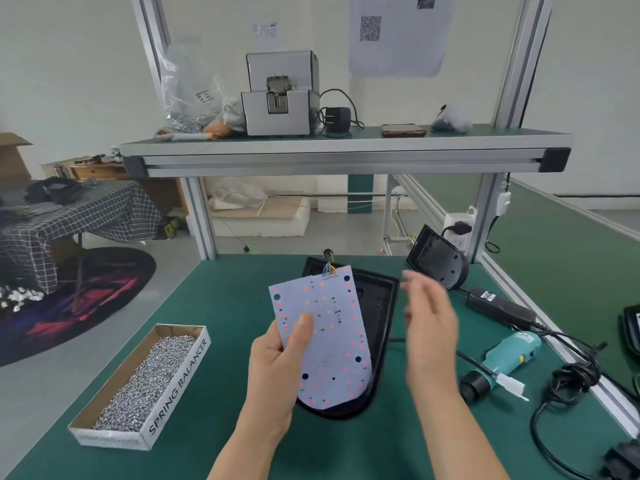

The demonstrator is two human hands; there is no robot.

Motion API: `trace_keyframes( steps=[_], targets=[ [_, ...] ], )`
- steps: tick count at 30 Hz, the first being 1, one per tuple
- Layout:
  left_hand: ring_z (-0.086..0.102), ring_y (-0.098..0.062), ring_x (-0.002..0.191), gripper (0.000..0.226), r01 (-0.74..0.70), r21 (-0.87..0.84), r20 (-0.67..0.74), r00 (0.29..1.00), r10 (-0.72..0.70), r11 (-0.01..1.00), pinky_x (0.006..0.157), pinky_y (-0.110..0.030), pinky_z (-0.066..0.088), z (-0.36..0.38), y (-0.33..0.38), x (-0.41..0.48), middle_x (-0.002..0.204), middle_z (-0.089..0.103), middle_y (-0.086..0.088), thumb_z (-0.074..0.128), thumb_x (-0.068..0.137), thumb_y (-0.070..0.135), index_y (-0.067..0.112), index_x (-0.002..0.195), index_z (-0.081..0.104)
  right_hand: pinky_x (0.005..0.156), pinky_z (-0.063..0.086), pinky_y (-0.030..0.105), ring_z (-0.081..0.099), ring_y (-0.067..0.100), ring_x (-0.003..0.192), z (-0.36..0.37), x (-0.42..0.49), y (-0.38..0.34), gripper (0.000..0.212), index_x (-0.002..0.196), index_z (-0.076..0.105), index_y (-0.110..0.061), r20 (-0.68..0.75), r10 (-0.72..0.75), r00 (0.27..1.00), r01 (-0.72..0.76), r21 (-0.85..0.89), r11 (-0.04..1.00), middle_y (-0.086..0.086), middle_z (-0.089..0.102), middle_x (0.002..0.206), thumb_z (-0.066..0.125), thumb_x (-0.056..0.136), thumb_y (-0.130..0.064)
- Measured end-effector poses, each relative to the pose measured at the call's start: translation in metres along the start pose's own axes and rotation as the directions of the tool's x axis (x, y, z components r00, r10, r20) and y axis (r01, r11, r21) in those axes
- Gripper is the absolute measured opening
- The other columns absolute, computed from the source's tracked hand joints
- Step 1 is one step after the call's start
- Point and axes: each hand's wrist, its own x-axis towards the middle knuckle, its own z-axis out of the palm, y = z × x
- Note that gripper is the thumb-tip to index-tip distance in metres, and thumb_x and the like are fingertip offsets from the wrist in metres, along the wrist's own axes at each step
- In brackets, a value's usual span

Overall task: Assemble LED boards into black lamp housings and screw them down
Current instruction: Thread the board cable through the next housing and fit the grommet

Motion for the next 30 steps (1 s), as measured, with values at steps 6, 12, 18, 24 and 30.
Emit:
trace_keyframes(
  steps=[6, 12, 18, 24, 30],
  targets=[
    [0.069, -0.007, 0.083, 0.025, -0.158, 0.240, 0.080, 0.986, 0.143, 0.958, 0.067, -0.019, 0.054, 0.003, -0.008, -0.016, 0.096, 0.073, 0.010, 0.062, 0.082, 0.057, 0.042, 0.096, 0.075, 0.070, 0.044, 0.012, 0.053, 0.006, 0.064, -0.017, -0.024, -0.041, 0.047, 0.134, 0.056, -0.043, 0.536, -0.308, 0.786, 0.546, -0.368, 0.753, -0.022, 0.061, 0.118, 0.068, 0.089, -0.036],
    [0.069, -0.011, 0.084, 0.033, -0.105, 0.270, 0.072, 0.993, 0.089, 0.957, 0.067, -0.022, 0.054, 0.009, -0.019, -0.027, 0.095, 0.072, 0.010, 0.059, 0.077, 0.065, 0.042, 0.095, 0.074, 0.069, 0.041, 0.015, 0.054, 0.016, 0.068, -0.025, -0.021, -0.040, 0.036, 0.117, 0.064, -0.039, 0.588, -0.221, 0.778, 0.542, -0.450, 0.709, -0.018, 0.056, 0.103, 0.076, 0.087, -0.022],
    [0.057, -0.038, 0.084, 0.088, -0.018, 0.187, -0.031, 0.999, 0.024, 0.982, 0.085, -0.064, 0.048, 0.005, -0.016, -0.030, 0.100, 0.060, -0.029, 0.054, 0.076, 0.083, -0.003, 0.094, 0.061, 0.060, 0.036, 0.010, 0.045, 0.009, 0.058, -0.023, -0.022, -0.039, 0.032, 0.110, 0.071, -0.034, 0.523, -0.227, 0.822, 0.456, -0.364, 0.812, -0.017, 0.056, 0.075, 0.076, 0.087, -0.012],
    [0.056, -0.003, 0.127, 0.046, -0.025, 0.022, 0.011, 1.000, 0.024, 0.999, 0.110, -0.041, 0.038, 0.006, -0.009, -0.029, 0.131, 0.065, 0.017, 0.055, 0.095, 0.061, 0.049, 0.139, 0.053, 0.060, 0.036, 0.010, 0.043, 0.007, 0.058, -0.021, -0.022, -0.030, 0.030, 0.108, 0.075, -0.027, 0.433, -0.286, 0.855, 0.430, -0.282, 0.858, -0.018, 0.052, 0.067, 0.073, 0.089, -0.005],
    [0.066, -0.005, 0.103, 0.063, 0.097, -0.046, 0.023, 0.995, -0.096, 0.994, 0.094, -0.035, 0.049, -0.001, -0.004, -0.032, 0.107, 0.071, 0.017, 0.073, 0.081, 0.058, 0.049, 0.140, 0.052, 0.063, 0.038, 0.013, 0.045, 0.011, 0.061, -0.025, -0.018, -0.034, 0.030, 0.112, 0.074, -0.026, 0.531, -0.294, 0.795, 0.486, -0.267, 0.832, -0.008, 0.059, 0.077, 0.072, 0.091, -0.005]
  ],
)
